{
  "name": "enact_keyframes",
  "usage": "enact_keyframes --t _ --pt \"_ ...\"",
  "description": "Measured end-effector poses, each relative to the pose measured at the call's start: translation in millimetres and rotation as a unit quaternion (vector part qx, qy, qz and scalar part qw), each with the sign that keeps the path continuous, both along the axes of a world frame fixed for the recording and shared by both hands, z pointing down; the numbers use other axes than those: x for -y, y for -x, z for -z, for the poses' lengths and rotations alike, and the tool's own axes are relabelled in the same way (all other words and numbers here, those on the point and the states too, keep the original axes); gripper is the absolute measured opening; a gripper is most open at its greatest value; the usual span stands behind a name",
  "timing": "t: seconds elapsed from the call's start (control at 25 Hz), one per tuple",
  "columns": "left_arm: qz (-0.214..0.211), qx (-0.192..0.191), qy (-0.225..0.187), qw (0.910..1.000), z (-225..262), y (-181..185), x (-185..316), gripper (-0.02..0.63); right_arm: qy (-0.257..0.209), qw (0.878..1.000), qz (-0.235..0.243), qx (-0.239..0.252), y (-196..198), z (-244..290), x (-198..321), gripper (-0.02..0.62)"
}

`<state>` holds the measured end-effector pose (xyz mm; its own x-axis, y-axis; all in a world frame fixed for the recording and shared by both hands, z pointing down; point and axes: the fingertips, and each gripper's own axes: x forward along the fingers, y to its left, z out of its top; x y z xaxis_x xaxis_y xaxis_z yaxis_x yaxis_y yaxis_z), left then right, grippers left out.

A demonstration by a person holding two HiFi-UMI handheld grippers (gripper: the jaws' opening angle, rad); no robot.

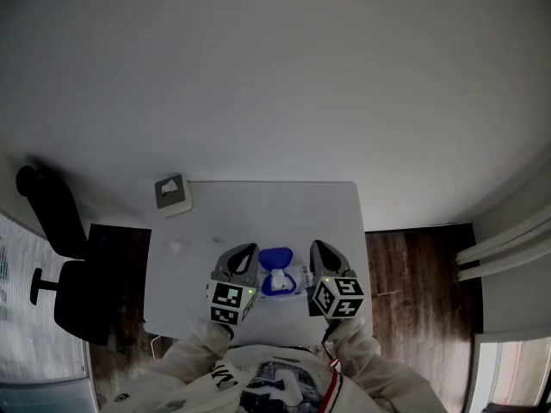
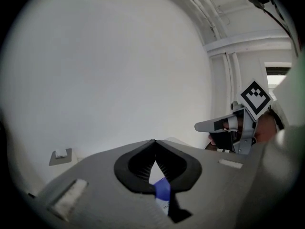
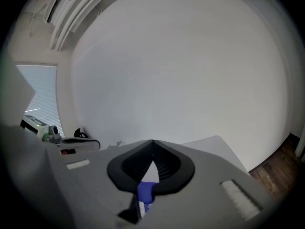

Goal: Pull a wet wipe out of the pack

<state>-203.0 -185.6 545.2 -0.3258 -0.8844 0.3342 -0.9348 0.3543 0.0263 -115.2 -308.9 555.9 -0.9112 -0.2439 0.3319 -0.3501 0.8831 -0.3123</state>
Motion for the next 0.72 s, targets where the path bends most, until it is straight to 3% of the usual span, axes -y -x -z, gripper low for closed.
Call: enact_keyframes --t 0.72 --pt "-0.035 -0.042 -0.022 0.9983 -15.3 15.5 -9.9 0.005 -0.016 0.998 -0.02 -0.057 6.3 -12.3 -26.0 0.006"
